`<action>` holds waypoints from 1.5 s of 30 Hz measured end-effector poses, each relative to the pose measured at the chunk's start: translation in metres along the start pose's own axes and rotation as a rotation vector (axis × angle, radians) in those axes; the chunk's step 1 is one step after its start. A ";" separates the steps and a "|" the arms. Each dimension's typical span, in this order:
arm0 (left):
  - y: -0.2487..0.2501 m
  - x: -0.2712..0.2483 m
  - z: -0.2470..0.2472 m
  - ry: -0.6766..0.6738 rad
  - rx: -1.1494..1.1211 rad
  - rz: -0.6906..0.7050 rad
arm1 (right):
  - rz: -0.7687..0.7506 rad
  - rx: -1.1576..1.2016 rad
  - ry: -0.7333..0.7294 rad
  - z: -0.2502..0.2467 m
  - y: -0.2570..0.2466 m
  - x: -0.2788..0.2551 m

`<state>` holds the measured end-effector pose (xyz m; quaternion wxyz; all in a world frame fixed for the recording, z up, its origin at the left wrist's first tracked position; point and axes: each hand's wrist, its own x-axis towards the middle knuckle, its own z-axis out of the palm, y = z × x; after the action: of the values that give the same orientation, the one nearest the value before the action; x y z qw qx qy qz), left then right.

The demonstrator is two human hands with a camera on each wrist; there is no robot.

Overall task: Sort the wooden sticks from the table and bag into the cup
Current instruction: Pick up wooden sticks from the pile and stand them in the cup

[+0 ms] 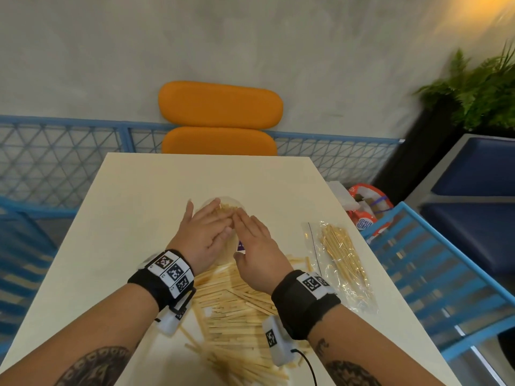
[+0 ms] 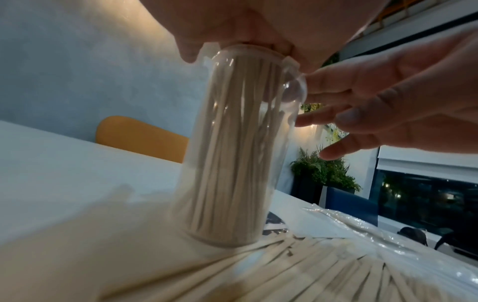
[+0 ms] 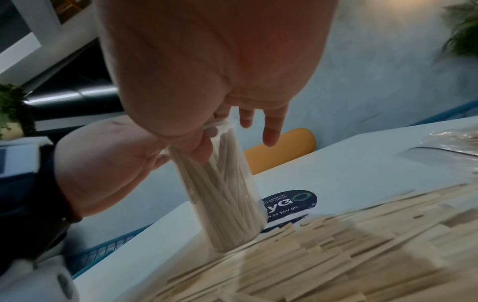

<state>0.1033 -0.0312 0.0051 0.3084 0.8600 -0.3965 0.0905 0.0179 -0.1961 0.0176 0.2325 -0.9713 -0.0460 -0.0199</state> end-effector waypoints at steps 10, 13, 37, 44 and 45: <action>0.004 -0.016 -0.020 0.182 -0.061 -0.115 | 0.416 0.302 0.169 -0.043 0.039 -0.039; 0.024 -0.032 -0.022 0.335 -0.190 -0.286 | 0.658 0.141 0.106 -0.051 0.086 -0.061; 0.084 -0.097 0.038 0.127 -0.822 -0.863 | 0.704 -0.005 0.063 -0.031 0.069 -0.091; 0.104 -0.096 0.047 0.022 -0.972 -0.868 | 0.297 0.319 -0.124 0.008 -0.026 -0.109; 0.103 -0.097 0.046 0.043 -0.996 -0.890 | 0.283 0.315 -0.137 0.015 -0.028 -0.111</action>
<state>-0.0415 -0.0492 -0.0234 0.6845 0.6943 0.0079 -0.2220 -0.0952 -0.1732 0.0099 0.3781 -0.9189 0.0725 0.0862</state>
